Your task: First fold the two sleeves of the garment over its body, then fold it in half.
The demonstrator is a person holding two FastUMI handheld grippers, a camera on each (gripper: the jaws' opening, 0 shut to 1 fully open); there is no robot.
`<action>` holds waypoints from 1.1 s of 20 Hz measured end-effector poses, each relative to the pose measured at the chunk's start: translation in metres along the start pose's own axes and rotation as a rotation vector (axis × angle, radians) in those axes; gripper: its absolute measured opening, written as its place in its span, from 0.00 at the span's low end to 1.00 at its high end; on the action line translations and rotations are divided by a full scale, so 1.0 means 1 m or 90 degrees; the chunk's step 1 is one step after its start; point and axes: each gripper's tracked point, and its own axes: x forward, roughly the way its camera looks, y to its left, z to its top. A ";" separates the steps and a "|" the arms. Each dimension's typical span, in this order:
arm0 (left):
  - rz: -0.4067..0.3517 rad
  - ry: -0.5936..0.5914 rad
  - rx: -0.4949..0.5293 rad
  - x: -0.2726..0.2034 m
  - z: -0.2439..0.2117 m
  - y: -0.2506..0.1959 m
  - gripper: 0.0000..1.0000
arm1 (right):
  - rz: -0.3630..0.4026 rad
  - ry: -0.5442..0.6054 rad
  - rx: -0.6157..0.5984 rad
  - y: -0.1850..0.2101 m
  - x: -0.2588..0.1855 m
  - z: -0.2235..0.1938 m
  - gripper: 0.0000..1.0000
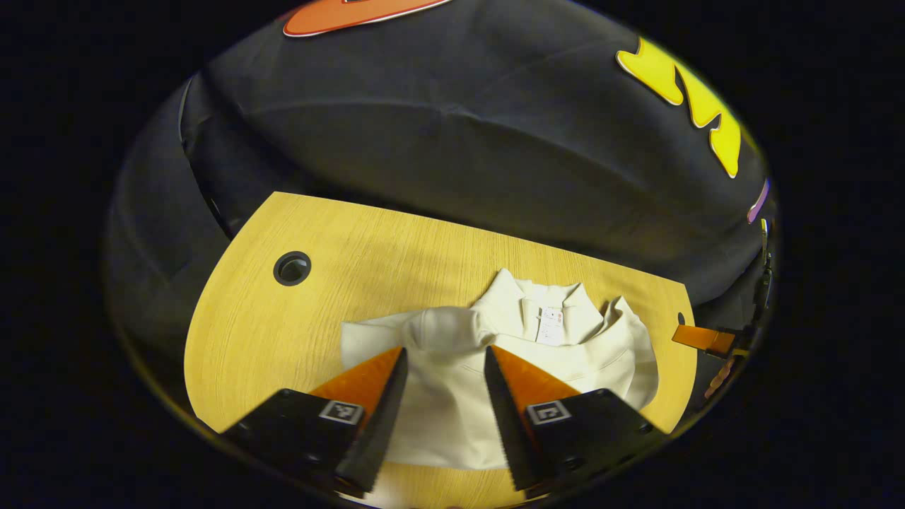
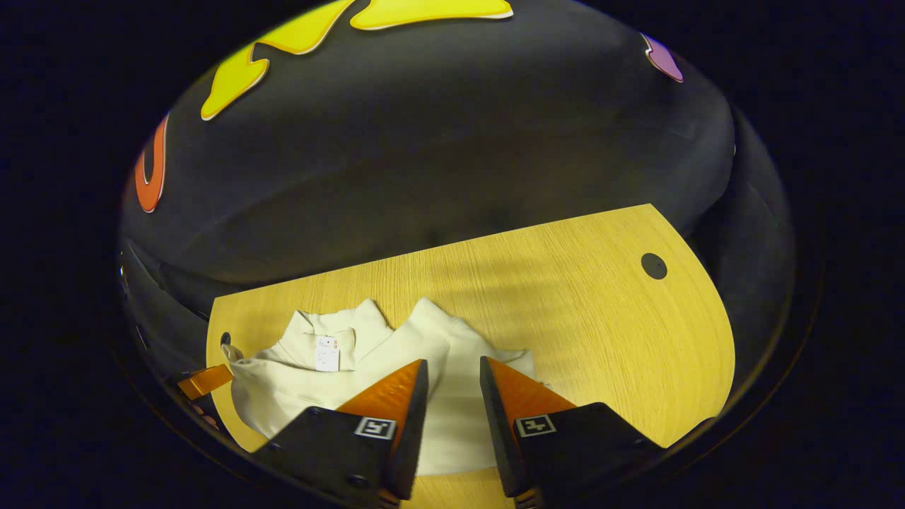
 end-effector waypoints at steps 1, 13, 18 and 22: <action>0.006 -0.010 0.004 0.001 -0.001 0.002 1.00 | -0.017 -0.003 -0.014 -0.005 -0.004 0.000 0.55; 0.056 -0.127 0.024 -0.077 0.020 0.003 0.99 | 0.038 -0.127 -0.082 0.022 -0.087 0.029 0.98; 0.081 -0.224 0.054 -0.132 0.051 -0.007 0.98 | 0.024 -0.232 -0.128 0.021 -0.151 0.059 0.98; 0.073 -0.324 0.076 -0.194 0.077 -0.032 0.98 | 0.010 -0.353 -0.133 0.012 -0.225 0.094 0.97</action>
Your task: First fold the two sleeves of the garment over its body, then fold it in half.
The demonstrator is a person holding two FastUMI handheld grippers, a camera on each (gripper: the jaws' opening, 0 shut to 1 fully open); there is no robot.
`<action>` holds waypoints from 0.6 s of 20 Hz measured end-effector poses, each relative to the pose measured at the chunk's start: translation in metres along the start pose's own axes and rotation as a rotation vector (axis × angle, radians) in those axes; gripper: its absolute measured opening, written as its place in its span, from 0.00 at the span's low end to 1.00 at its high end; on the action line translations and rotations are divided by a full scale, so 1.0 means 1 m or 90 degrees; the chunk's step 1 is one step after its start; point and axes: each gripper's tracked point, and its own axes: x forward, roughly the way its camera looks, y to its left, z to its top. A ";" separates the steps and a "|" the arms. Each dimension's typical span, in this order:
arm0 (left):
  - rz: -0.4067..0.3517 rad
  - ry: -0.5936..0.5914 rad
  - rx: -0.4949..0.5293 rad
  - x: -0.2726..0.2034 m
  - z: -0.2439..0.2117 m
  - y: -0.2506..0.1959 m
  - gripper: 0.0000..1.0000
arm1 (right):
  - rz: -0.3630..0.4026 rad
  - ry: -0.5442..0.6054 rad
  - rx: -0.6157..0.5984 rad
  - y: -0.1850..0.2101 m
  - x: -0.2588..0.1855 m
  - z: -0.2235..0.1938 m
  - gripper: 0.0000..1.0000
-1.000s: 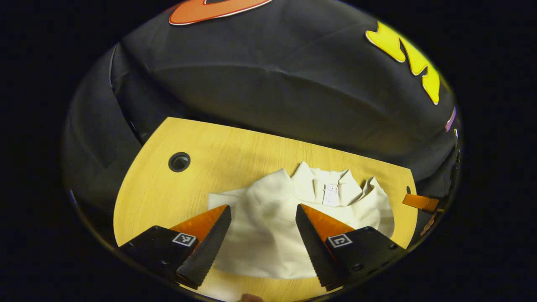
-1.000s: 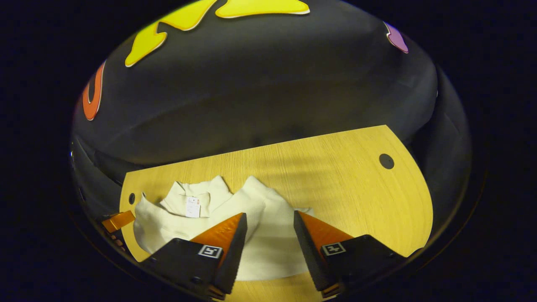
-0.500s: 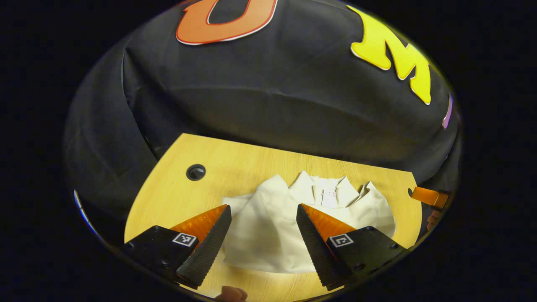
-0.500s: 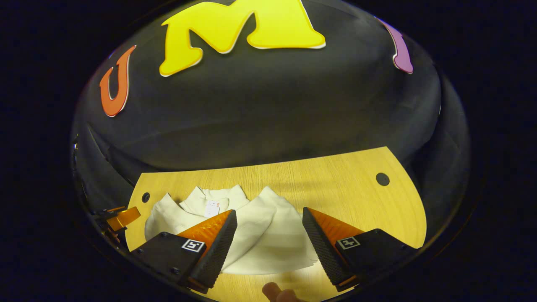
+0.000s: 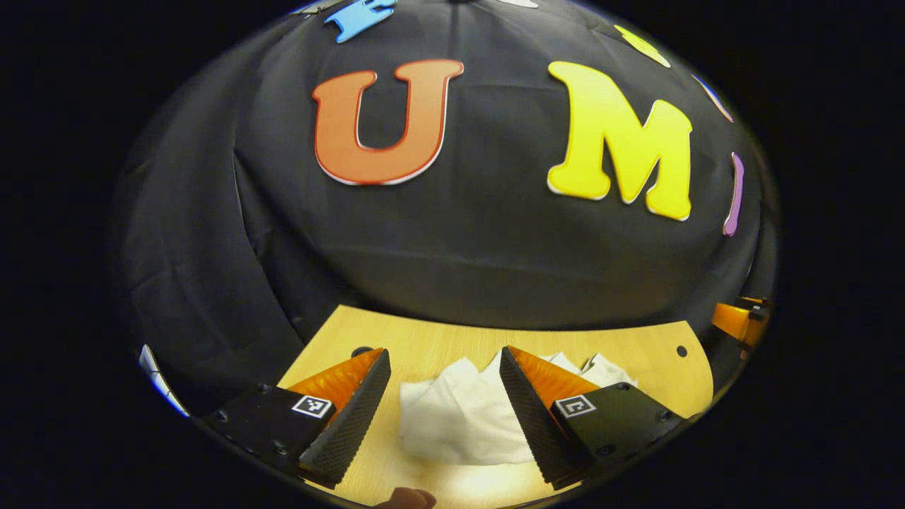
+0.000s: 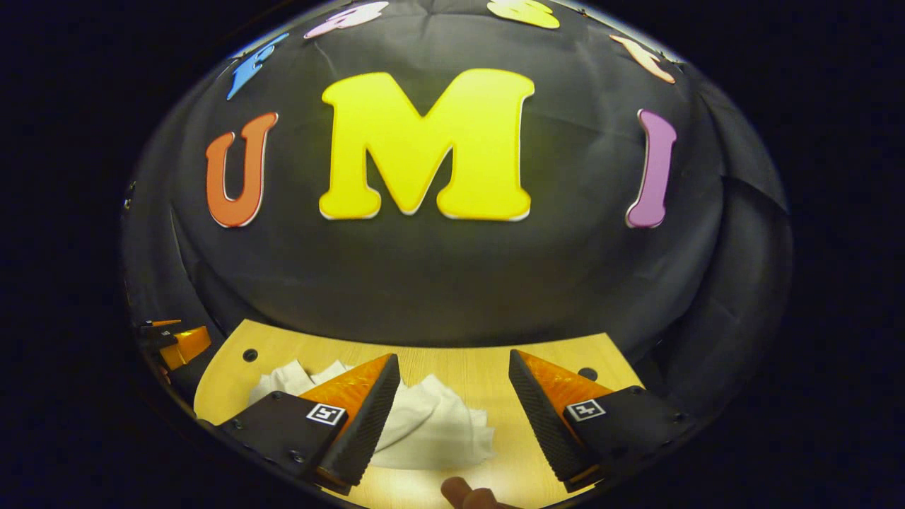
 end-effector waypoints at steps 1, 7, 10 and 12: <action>-0.004 -0.023 0.007 -0.010 0.014 -0.003 1.00 | -0.006 -0.036 -0.005 -0.006 -0.012 0.017 0.97; -0.014 -0.122 0.034 -0.084 0.086 -0.014 0.98 | -0.009 -0.130 0.007 -0.019 -0.099 0.079 0.94; -0.036 -0.163 0.022 -0.124 0.103 -0.025 0.98 | -0.009 -0.154 0.000 -0.022 -0.136 0.083 0.94; -0.047 -0.174 0.014 -0.148 0.101 -0.029 0.98 | -0.004 -0.170 -0.005 -0.022 -0.157 0.084 0.94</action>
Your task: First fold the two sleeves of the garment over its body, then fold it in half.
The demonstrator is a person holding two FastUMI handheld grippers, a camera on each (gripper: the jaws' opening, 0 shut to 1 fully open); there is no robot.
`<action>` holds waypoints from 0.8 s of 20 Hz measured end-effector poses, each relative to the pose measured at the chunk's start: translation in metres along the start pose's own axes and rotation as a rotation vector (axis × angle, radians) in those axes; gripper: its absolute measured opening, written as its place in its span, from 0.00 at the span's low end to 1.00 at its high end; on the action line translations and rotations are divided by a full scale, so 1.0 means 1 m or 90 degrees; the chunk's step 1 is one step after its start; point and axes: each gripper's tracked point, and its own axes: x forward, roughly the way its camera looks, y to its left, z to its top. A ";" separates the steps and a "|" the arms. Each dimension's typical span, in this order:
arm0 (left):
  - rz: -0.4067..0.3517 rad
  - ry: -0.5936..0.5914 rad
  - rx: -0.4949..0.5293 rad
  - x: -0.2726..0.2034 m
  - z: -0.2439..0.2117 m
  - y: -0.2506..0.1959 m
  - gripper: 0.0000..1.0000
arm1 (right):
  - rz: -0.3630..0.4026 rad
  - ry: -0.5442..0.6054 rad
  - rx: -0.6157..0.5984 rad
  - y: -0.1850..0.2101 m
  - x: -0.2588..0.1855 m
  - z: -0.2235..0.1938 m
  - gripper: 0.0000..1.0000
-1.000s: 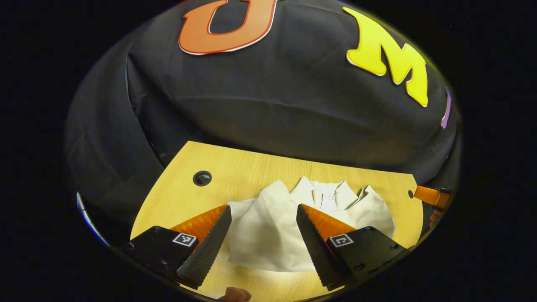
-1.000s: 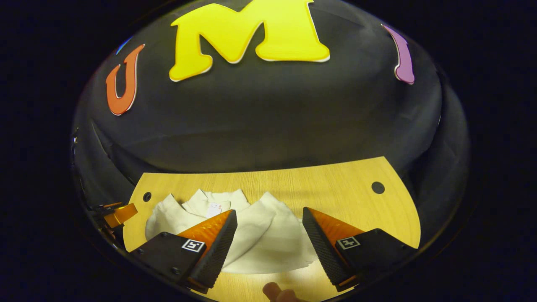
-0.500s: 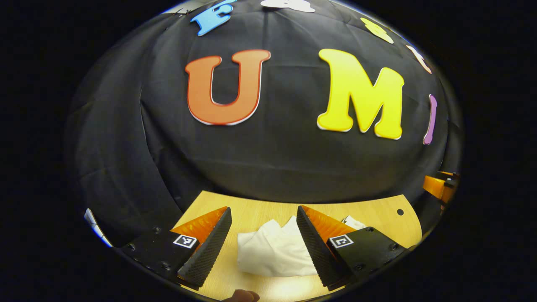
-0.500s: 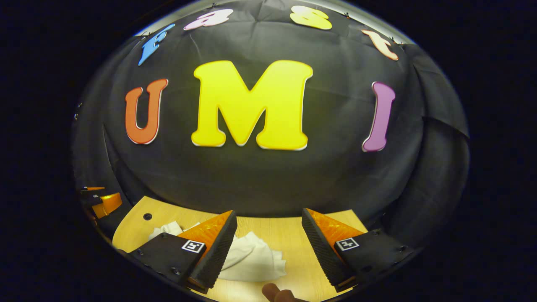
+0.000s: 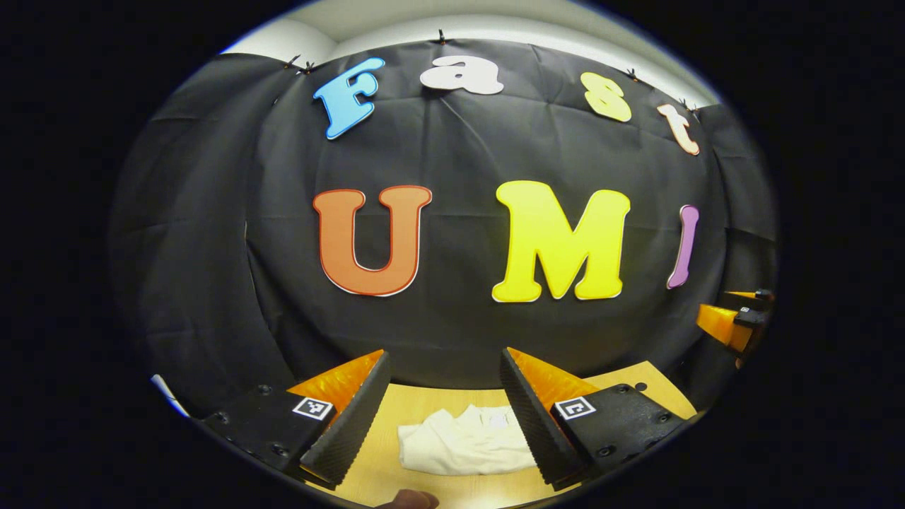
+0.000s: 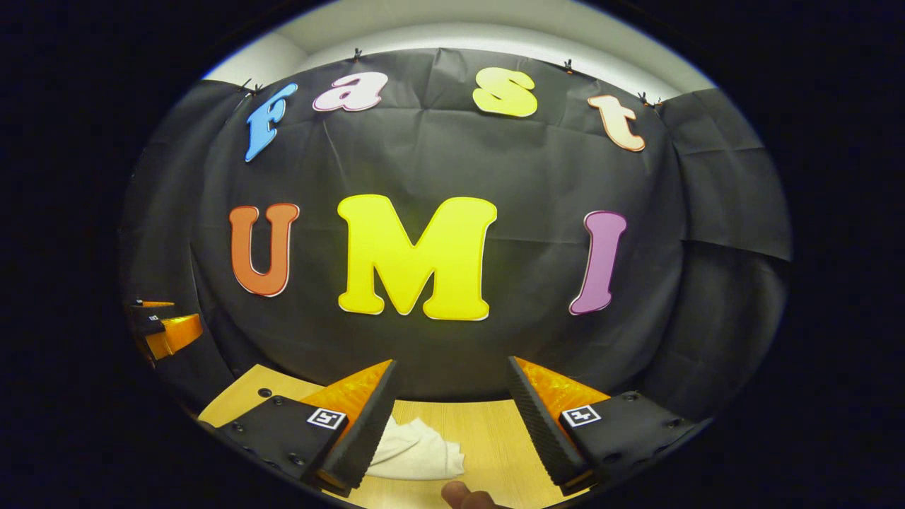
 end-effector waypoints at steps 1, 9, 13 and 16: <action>0.000 -0.003 -0.004 -0.010 0.000 -0.002 0.98 | 0.001 -0.004 0.001 -0.001 -0.010 0.000 0.95; 0.036 -0.015 0.037 -0.073 -0.029 -0.001 0.89 | 0.076 -0.005 -0.045 0.022 -0.078 -0.052 0.94; 0.032 0.000 -0.001 -0.095 -0.046 -0.003 0.98 | 0.107 0.020 -0.017 0.036 -0.104 -0.071 0.95; 0.038 -0.002 -0.029 -0.107 -0.049 -0.002 0.89 | 0.102 0.007 -0.010 0.039 -0.113 -0.067 0.94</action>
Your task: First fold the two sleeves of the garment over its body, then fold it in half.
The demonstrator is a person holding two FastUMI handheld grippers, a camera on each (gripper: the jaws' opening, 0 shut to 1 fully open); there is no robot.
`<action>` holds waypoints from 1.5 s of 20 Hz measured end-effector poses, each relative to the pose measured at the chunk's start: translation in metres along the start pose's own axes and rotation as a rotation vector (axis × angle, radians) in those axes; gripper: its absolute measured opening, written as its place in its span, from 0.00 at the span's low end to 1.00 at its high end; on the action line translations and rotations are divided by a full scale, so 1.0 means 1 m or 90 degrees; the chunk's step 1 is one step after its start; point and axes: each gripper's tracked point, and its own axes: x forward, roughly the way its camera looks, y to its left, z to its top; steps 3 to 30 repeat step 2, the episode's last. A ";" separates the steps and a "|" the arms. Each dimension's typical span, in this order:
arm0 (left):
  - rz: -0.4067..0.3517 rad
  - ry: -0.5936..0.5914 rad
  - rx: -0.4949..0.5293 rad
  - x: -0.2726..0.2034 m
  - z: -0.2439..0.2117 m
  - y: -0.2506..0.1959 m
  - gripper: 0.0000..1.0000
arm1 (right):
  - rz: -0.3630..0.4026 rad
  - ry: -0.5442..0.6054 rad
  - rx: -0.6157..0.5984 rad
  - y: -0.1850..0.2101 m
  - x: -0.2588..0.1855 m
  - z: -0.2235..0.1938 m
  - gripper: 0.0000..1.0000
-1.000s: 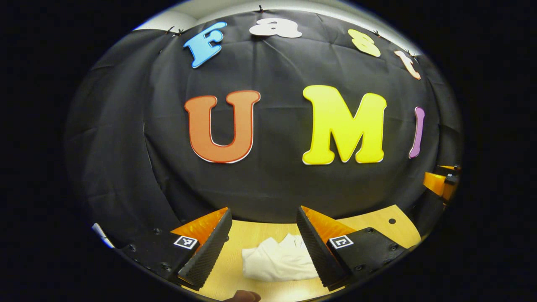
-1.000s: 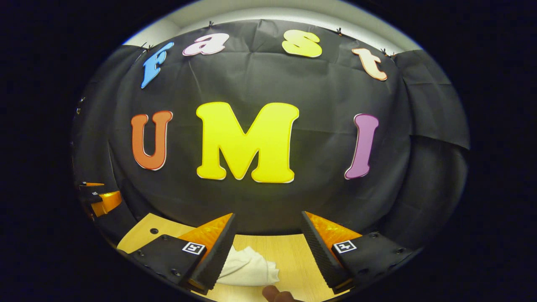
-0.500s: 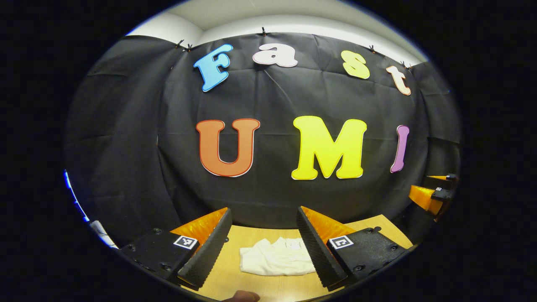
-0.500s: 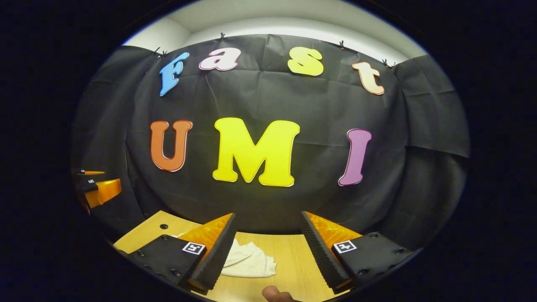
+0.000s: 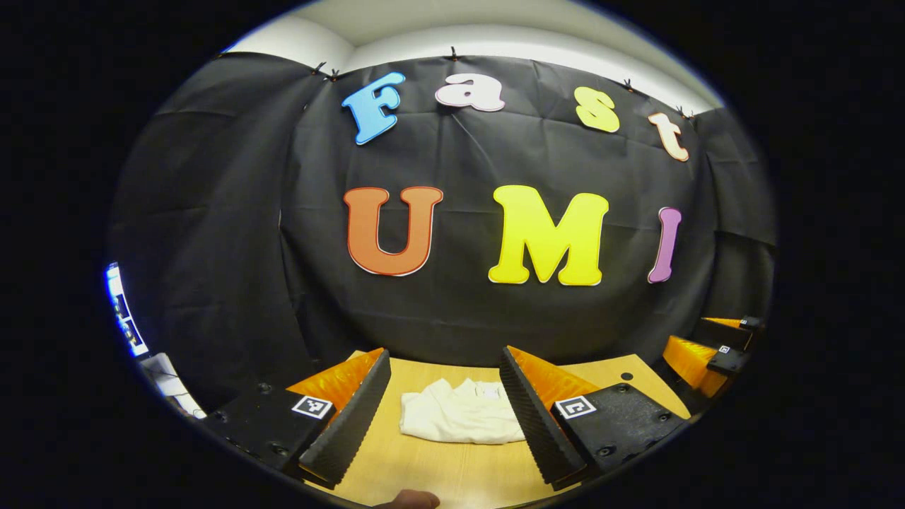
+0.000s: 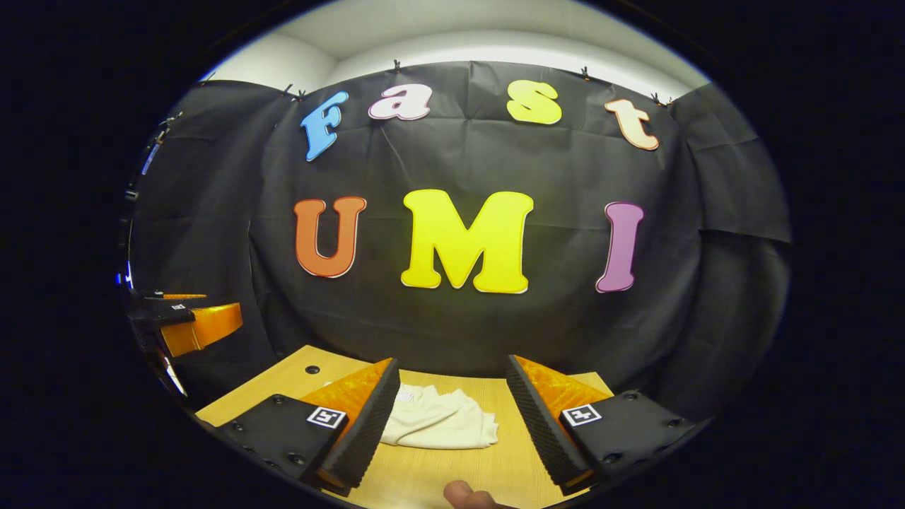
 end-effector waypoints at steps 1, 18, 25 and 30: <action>0.006 -0.005 0.004 -0.002 0.000 0.002 0.98 | -0.002 -0.003 0.002 0.001 -0.002 0.001 0.95; 0.010 -0.003 0.003 -0.002 -0.001 0.004 0.99 | -0.005 -0.002 0.008 0.002 -0.005 -0.002 0.95; 0.010 -0.003 0.003 -0.002 -0.001 0.004 0.99 | -0.005 -0.002 0.008 0.002 -0.005 -0.002 0.95; 0.010 -0.003 0.003 -0.002 -0.001 0.004 0.99 | -0.005 -0.002 0.008 0.002 -0.005 -0.002 0.95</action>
